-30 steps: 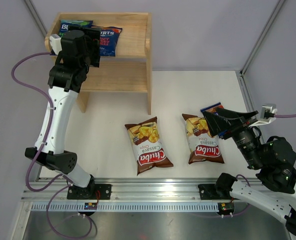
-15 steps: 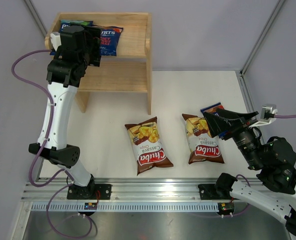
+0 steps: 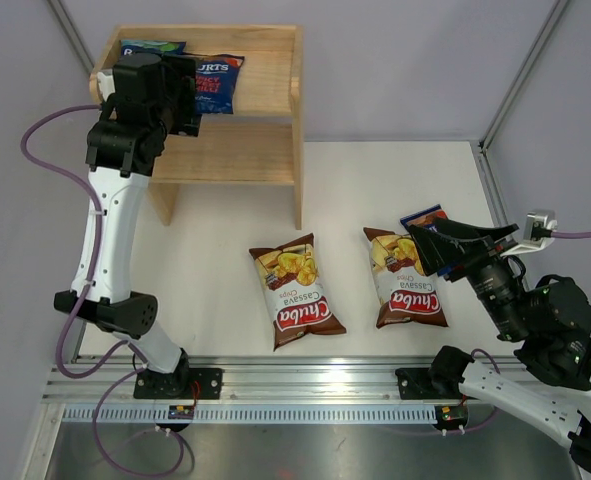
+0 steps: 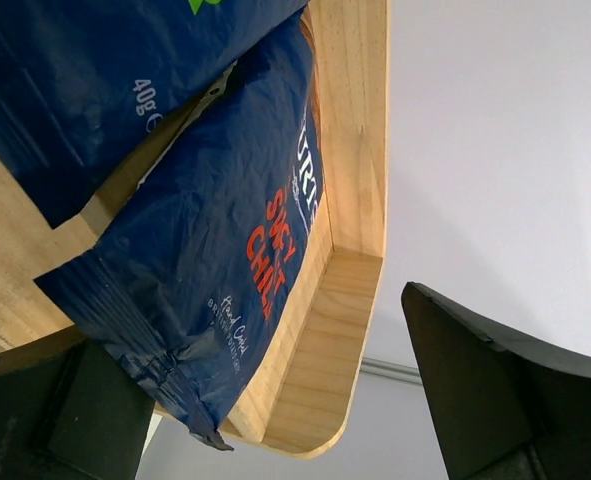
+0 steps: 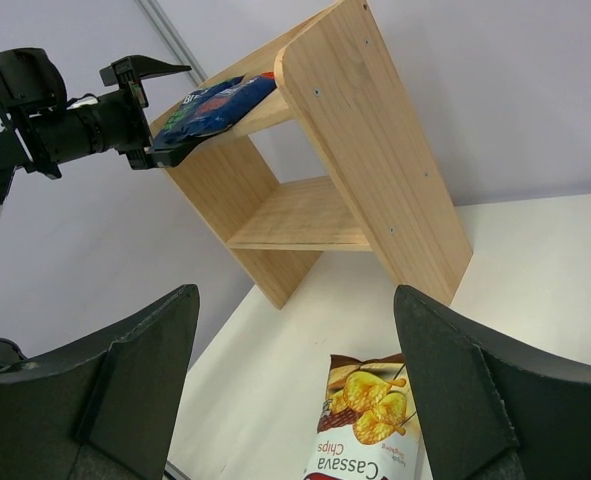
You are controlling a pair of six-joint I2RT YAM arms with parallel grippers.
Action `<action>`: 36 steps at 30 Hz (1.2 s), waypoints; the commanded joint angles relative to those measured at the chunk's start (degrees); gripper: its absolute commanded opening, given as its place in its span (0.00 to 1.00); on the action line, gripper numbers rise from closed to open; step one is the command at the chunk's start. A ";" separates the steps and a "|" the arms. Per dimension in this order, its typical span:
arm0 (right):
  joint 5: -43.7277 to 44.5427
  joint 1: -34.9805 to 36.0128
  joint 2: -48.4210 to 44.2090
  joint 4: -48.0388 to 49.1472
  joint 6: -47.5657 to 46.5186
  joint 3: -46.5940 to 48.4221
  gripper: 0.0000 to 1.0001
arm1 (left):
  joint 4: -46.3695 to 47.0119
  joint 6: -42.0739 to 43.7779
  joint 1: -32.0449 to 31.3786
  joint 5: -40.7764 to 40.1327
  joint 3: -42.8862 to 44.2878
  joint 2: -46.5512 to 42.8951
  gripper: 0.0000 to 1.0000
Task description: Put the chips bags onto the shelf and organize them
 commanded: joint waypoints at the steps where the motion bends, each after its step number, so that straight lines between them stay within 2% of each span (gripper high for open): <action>1: 0.51 -0.26 -0.76 1.07 0.48 0.45 0.86 | -7.43 0.35 0.64 1.87 -1.76 -1.59 0.99; 9: -0.01 -0.26 -0.93 1.24 1.00 0.10 0.86 | -5.15 -0.53 1.43 2.75 -7.30 -4.41 0.99; 17: 0.60 -0.26 -2.60 0.63 0.74 -0.08 0.85 | -3.65 -0.80 1.61 3.89 -5.46 -3.88 0.99; 24: 0.95 -0.26 -3.22 0.10 0.83 -0.78 0.85 | -1.98 -1.76 1.35 4.77 -8.09 -3.45 0.97; 30: 1.31 -0.26 -4.10 -0.25 0.74 -1.22 0.84 | -1.28 -2.11 1.26 3.72 -9.68 -2.65 0.96; 36: 2.18 -0.26 -4.45 -0.60 0.21 -1.66 0.84 | -1.72 -2.99 1.26 2.49 -7.75 -0.02 0.95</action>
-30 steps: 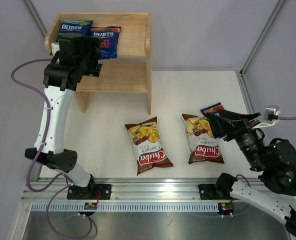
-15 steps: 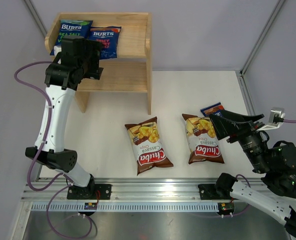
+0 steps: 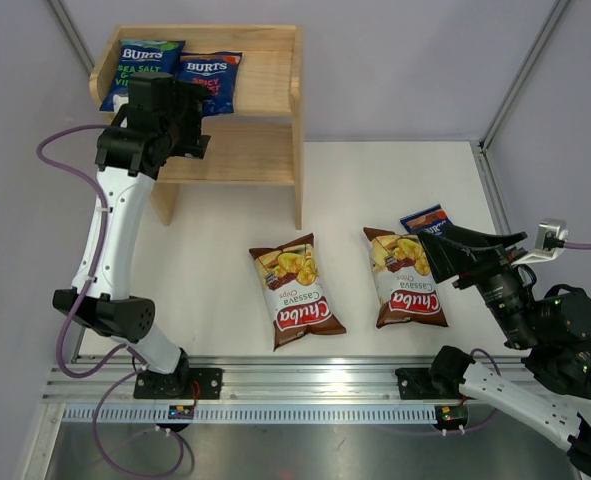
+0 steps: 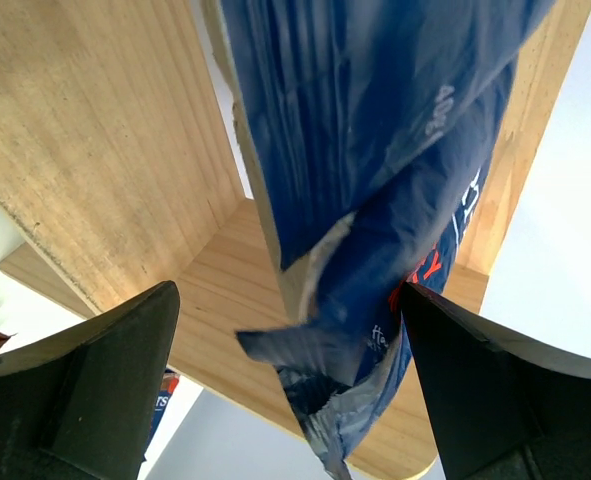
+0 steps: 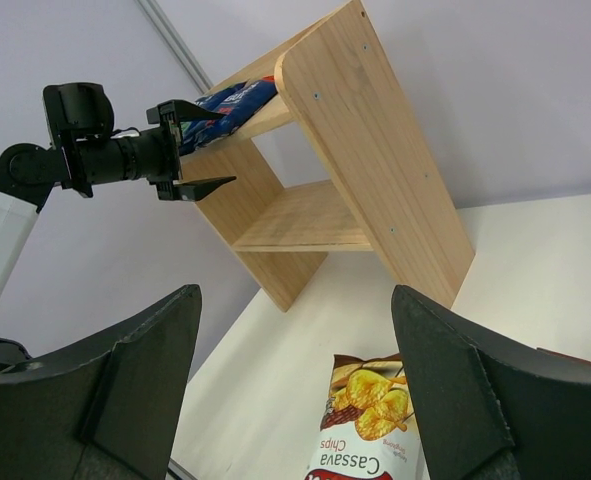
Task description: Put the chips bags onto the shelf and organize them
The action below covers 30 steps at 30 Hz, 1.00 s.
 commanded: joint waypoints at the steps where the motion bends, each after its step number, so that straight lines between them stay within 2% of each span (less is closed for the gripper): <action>1: 2.38 -0.26 -0.58 0.49 -0.49 -0.46 0.84 | 1.02 -1.07 0.01 -1.49 2.22 2.54 0.95; 10: 3.17 -0.17 -1.81 -0.30 -1.28 -1.16 0.84 | 0.21 -0.11 1.07 -1.41 9.78 7.91 0.95; 15: 3.44 -0.26 -1.46 -0.56 -1.45 -1.43 0.84 | 1.98 1.56 0.98 -1.23 8.30 5.80 0.99; 21: 2.47 -0.26 1.52 -0.91 -1.72 -1.08 0.84 | 7.07 5.33 0.63 -1.93 5.74 0.18 0.99; 25: 1.33 -0.17 7.65 -2.93 -3.20 1.11 0.84 | 8.66 7.72 0.63 -1.76 6.09 -1.93 0.99; 27: 1.94 -0.17 11.70 -8.09 -4.61 3.31 0.86 | 8.14 9.46 0.63 -2.02 5.92 -3.78 0.99; 28: 4.12 -0.26 16.33 -10.56 -4.62 5.93 0.87 | 8.22 10.09 0.63 -1.85 4.70 -4.65 0.99; 29: 5.71 -0.26 18.90 -13.19 -4.27 7.26 0.94 | 8.66 12.01 0.63 -1.50 3.03 -7.45 0.99; 30: 7.03 -0.35 21.02 -16.27 -4.53 8.14 0.95 | 9.53 13.16 0.63 -0.89 1.45 -9.22 0.99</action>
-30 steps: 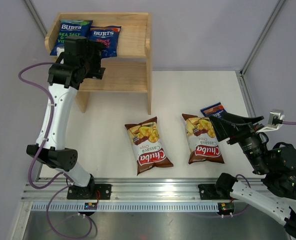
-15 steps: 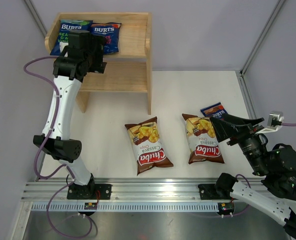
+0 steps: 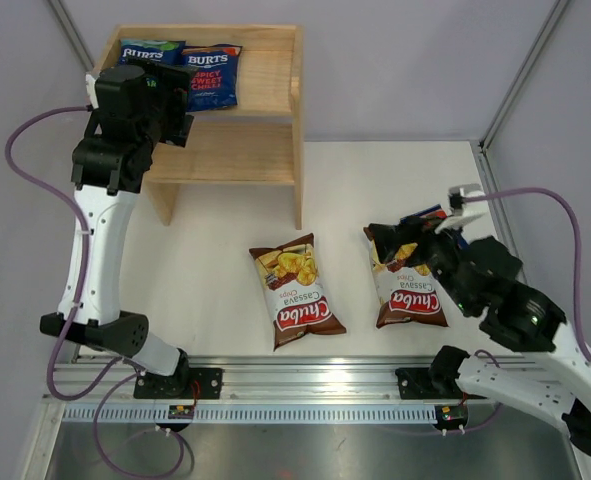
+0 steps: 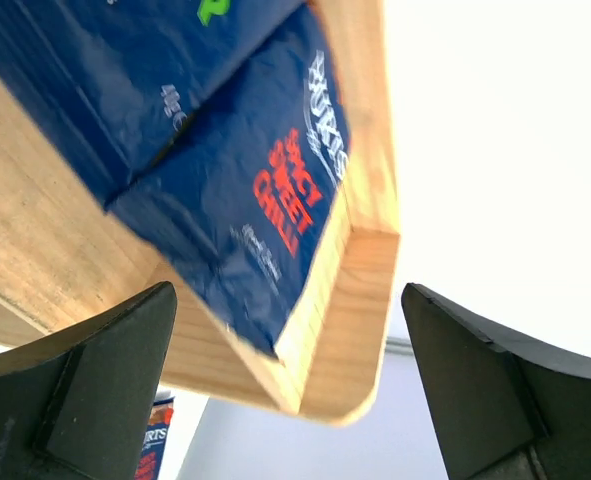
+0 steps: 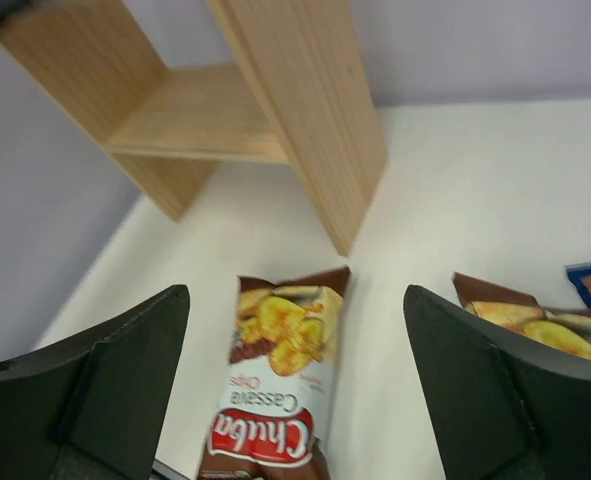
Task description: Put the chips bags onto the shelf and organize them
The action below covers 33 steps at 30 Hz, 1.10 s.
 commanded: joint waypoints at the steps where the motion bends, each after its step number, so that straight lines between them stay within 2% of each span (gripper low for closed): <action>1: 6.70 -0.87 10.42 -9.82 -1.49 5.52 0.98 | 5.29 6.28 0.01 0.71 -5.87 -8.18 0.99; 3: 4.90 -5.86 12.91 -11.85 -1.14 6.67 0.99 | 6.96 11.37 -0.25 1.77 -10.28 -14.76 0.99; 4: -2.00 -8.75 14.75 -12.12 -0.62 7.72 0.99 | 8.02 12.69 -0.25 3.34 -13.09 -17.48 0.99; 5: -6.50 -16.27 15.63 -11.51 0.00 8.00 0.99 | 10.29 15.92 -0.34 5.27 -18.77 -22.73 0.99; 6: -11.25 -19.65 16.60 -11.24 0.09 8.17 0.99 | 11.88 17.78 -0.34 6.86 -22.83 -26.09 0.99; 7: -19.65 -23.77 19.13 -11.33 0.09 9.31 0.99 | 13.37 19.98 -0.34 8.00 -26.26 -29.17 0.99; 8: -22.95 -27.12 20.64 -11.85 0.18 10.36 0.99 | 14.52 24.79 -0.34 9.41 -32.91 -31.98 0.99; 9: -25.59 -32.98 22.05 -12.64 0.62 11.15 1.00 | 16.45 27.44 -0.34 12.99 -35.94 -38.19 0.99; 10: -30.49 -35.56 24.58 -12.82 0.62 12.55 0.99 | 17.07 30.43 -0.34 14.59 -38.75 -40.77 0.99; 11: -32.89 -37.77 25.83 -13.17 0.62 13.35 1.00 | 17.26 36.20 -0.34 16.44 -44.00 -43.58 0.99; 12: -34.48 -41.79 27.14 -14.04 0.71 14.23 0.99 | 14.91 39.30 -0.34 19.06 -45.62 -45.70 0.99; 15: -33.11 -44.73 30.93 -14.23 1.06 16.43 1.00 | 9.72 48.02 -0.34 24.25 -53.43 -53.00 0.99; 17: -27.40 -45.35 31.73 -13.35 0.45 15.83 0.98 | 8.21 51.62 -0.34 27.07 -57.57 -58.54 0.99; 18: -23.11 -45.35 31.55 -11.70 -1.30 15.12 0.99 | 8.20 52.42 -0.34 29.96 -62.46 -60.73 0.99; 20: -21.49 -47.18 32.42 -10.80 -1.49 13.80 0.99 | 8.90 54.09 -0.34 32.18 -67.23 -66.25 0.99; 24: -31.75 -59.04 41.54 -12.99 -0.18 16.69 0.97 | 10.32 57.79 -0.34 36.93 -75.16 -71.56 0.99; 25: -31.42 -61.41 42.96 -13.26 -0.17 17.05 0.96 | 10.05 58.58 -0.34 37.54 -76.64 -71.91 0.99; 30: -28.89 -65.12 53.05 -11.15 -5.53 18.19 0.98 | 9.87 59.90 -0.60 38.78 -77.71 -72.44 0.99; 33: -33.67 -67.84 62.44 -12.47 -7.73 21.69 0.93 | 9.79 59.47 -0.69 36.24 -78.06 -73.67 0.99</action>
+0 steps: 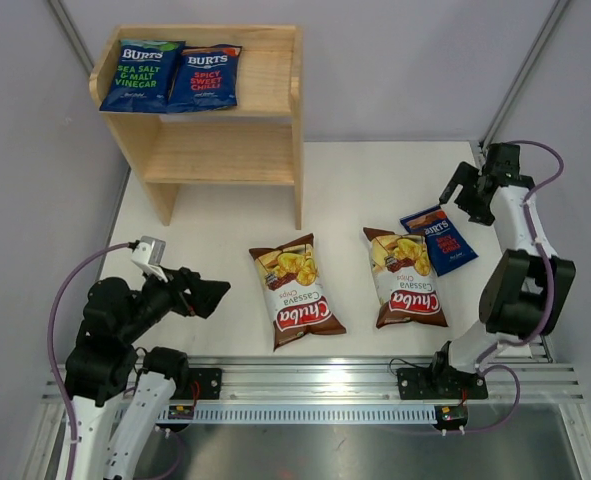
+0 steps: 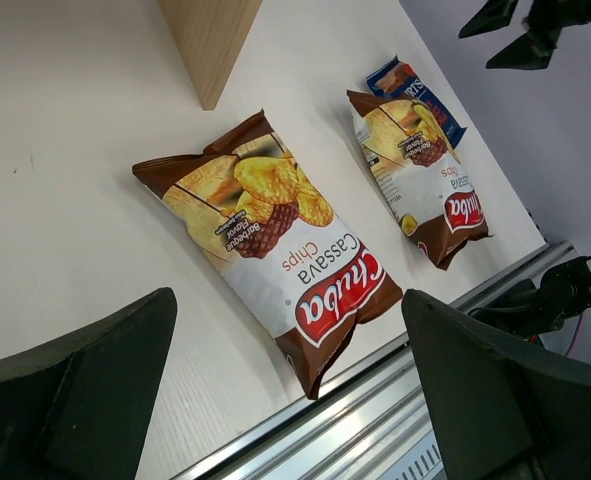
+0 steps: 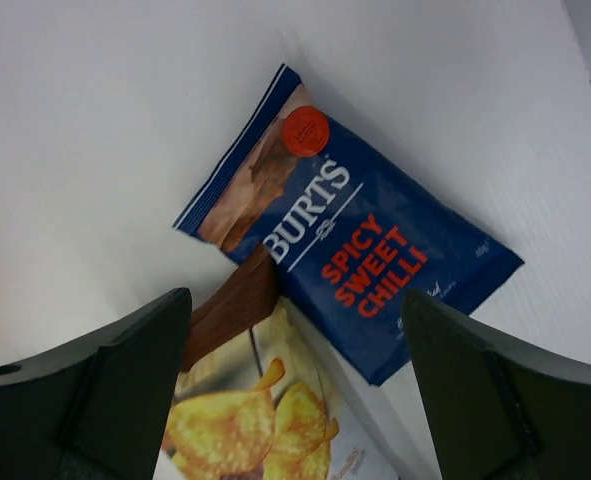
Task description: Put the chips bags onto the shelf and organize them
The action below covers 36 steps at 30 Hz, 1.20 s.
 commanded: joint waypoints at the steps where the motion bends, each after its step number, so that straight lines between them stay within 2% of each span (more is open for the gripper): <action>1: -6.96 -2.54 9.02 -0.23 -4.73 5.99 0.91 | 2.81 1.59 -0.32 0.80 -0.34 -1.74 0.99; 6: -10.59 -2.72 21.23 -0.14 -10.97 13.54 0.83 | 2.90 1.59 -1.98 1.85 -0.70 -1.48 0.99; 10: -9.80 -2.72 24.68 0.47 -15.46 15.84 0.82 | 3.16 1.59 -3.83 2.38 -1.04 -0.60 0.99; 11: -9.45 -2.63 25.90 -2.14 -19.03 16.89 0.82 | 3.43 1.67 -3.92 2.90 -1.13 -0.51 0.99; 13: -8.13 -2.72 29.95 -5.14 -20.38 20.67 0.80 | 3.43 1.50 -4.01 2.73 -1.22 -0.42 0.99; 15: -10.85 -2.63 32.58 -6.73 -21.79 21.81 0.79 | 3.52 1.50 -4.01 2.82 -1.22 -0.25 0.99; 18: -11.91 -2.28 35.83 -10.15 -22.67 24.10 0.71 | 3.43 1.50 -4.10 2.90 -1.22 0.28 0.99; 22: -10.59 -1.93 36.99 -9.81 -22.67 24.46 0.67 | 3.60 1.50 -4.18 2.99 -1.31 0.63 0.99; 23: -10.59 -1.93 37.08 -9.46 -22.06 24.54 0.64 | 3.52 1.50 -4.10 3.08 -1.31 0.63 0.99; 24: -10.24 -1.84 36.90 -9.11 -21.62 24.28 0.55 | 3.60 1.50 -4.18 3.00 -1.31 0.81 0.99; 26: -11.47 -1.75 36.38 -7.89 -20.57 23.49 0.48 | 3.52 1.50 -4.18 2.99 -1.22 1.07 0.99; 27: -11.47 -1.84 35.85 -7.44 -19.78 23.14 0.35 | 3.52 1.50 -4.10 2.82 -1.22 1.16 0.99; 31: -11.73 -1.84 33.83 -6.04 -15.47 23.14 0.19 | 3.25 1.41 -4.18 2.21 -1.13 1.16 0.99; 33: -12.88 -1.84 32.33 -5.86 -12.39 23.22 0.18 | 3.17 1.32 -4.18 1.68 -1.05 1.25 0.99; 36: -11.91 -1.84 30.23 -6.64 -9.93 24.19 0.00 | 3.08 1.06 -4.18 1.15 -1.05 1.60 0.99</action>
